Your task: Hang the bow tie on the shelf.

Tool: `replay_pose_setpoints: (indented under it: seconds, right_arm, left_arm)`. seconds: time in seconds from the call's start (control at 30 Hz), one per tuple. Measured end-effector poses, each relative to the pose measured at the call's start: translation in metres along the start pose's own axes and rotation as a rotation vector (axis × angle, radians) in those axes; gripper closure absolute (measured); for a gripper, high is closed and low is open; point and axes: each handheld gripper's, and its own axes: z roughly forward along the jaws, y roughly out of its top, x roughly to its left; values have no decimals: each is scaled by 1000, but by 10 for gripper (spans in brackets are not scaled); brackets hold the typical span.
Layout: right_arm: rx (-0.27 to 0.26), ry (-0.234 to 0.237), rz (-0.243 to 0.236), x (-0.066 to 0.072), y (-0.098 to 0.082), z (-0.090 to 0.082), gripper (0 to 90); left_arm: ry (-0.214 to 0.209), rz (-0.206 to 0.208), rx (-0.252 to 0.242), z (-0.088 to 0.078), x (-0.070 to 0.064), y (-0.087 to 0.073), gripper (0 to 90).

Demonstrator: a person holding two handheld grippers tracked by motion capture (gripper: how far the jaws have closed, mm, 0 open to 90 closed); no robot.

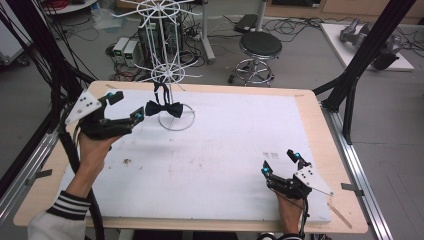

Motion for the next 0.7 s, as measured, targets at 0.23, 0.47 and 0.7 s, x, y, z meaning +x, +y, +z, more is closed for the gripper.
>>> replay_pose_setpoints:
  seconds: [0.23,0.47,0.7]
  right_arm:
    - [-2,1,-1,0,0,0,80]
    - [-1,-1,-6,0,0,1,80]
    - [4,0,-6,1,0,1,80]
  left_arm:
    - [33,-18,-26,-34,10,-49,143]
    - [59,-5,-42,-53,9,-92,143]
    - [62,2,-53,-61,6,-114,143]
